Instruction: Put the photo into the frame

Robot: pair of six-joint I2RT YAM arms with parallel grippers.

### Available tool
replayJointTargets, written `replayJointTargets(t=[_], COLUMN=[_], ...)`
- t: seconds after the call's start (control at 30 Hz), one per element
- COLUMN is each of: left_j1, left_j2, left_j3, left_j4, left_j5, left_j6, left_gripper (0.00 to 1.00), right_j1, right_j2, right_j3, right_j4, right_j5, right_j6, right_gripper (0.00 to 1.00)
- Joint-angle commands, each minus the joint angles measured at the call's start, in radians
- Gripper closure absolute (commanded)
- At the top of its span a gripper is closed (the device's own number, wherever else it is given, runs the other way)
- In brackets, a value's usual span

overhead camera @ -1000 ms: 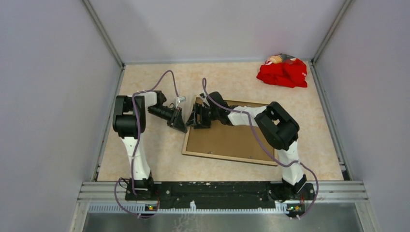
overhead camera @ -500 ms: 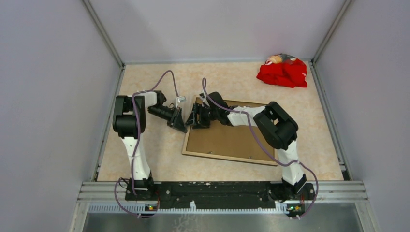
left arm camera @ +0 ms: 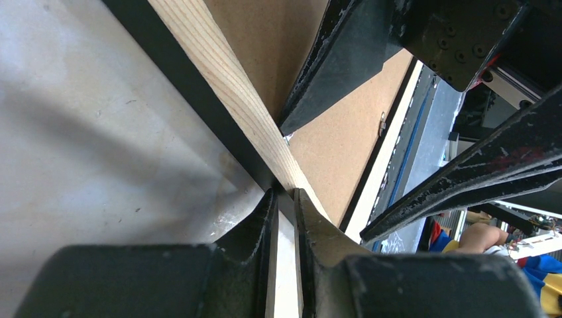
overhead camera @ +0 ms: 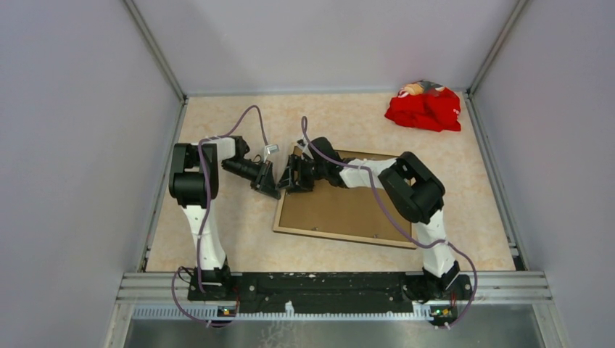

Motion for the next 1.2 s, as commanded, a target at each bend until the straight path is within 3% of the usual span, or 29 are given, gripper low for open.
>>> replayJointTargets(t=[0.0,0.23,0.4,0.57,0.83,1.17], left_j1=[-0.015,-0.012,-0.001,-0.006,-0.069,-0.188], left_j2=[-0.016,-0.025,-0.052,-0.121,-0.22,-0.266], left_j3=[-0.016,0.0,0.033,-0.012,-0.134,-0.214], left_j4=[0.094,0.079,0.037,0.066,0.155,0.222], left_j5=[-0.044,-0.053,-0.079,-0.157,-0.317,-0.431], left_j6=[0.029,0.033,0.068,0.093,0.102,0.093], left_gripper=[0.82,0.82,0.8,0.78,0.77,0.77], right_j1=[0.018,-0.014,-0.107,-0.262,-0.555,-0.652], right_j2=[0.023,-0.033,-0.178,-0.417,-0.707,-0.666], right_j3=[0.043,0.088,0.066,-0.111,-0.415,-0.505], right_j4=[-0.031,-0.109,-0.19,-0.326,-0.45,-0.427], right_j5=[-0.02,0.013,0.093,0.308,0.666,0.749], right_j6=[-0.036,-0.086,-0.13,-0.179,-0.214,-0.216], right_gripper=[0.38,0.36,0.27,0.19,0.16,0.15])
